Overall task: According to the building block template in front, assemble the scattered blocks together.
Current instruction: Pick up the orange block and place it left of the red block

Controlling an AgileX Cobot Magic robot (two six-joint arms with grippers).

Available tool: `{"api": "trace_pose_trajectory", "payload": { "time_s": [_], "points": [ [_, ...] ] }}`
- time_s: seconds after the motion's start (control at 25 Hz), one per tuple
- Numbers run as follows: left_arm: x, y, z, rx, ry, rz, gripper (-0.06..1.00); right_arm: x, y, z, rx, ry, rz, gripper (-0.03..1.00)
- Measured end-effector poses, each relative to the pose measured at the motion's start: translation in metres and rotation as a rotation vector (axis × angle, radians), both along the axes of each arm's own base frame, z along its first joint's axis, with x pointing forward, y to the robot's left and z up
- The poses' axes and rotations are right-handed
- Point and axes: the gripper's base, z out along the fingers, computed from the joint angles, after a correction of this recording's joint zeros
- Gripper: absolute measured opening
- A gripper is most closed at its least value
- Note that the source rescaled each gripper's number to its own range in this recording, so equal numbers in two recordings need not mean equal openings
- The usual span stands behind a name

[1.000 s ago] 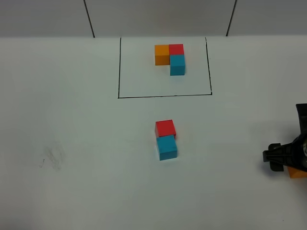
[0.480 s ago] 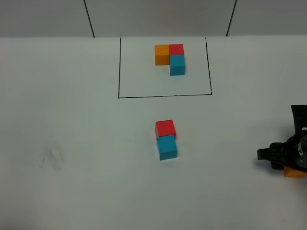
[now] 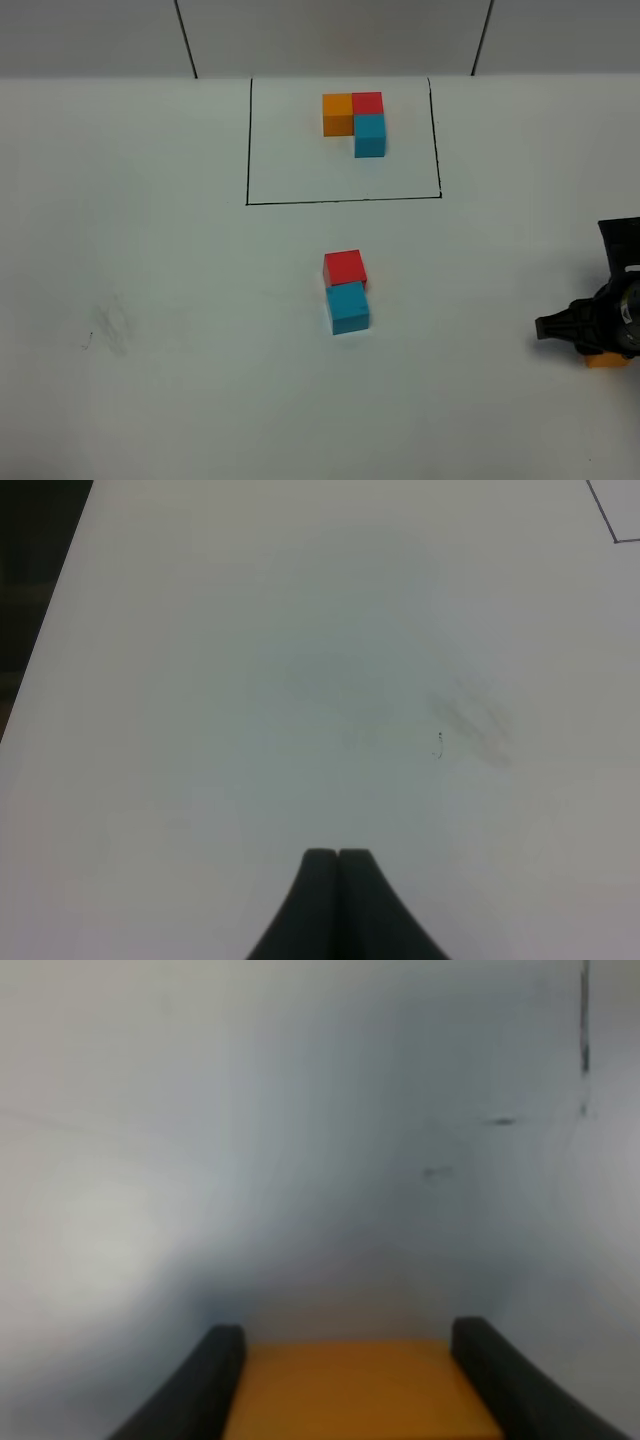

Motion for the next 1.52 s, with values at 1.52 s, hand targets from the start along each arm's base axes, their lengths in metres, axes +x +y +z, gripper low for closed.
{"api": "trace_pose_trajectory", "payload": {
  "time_s": [1.52],
  "points": [
    [0.000,0.000,0.000,0.000,0.000,0.000,0.00,-0.001,0.135,0.159,-0.267,-0.073,1.304,0.43]
  ]
}}
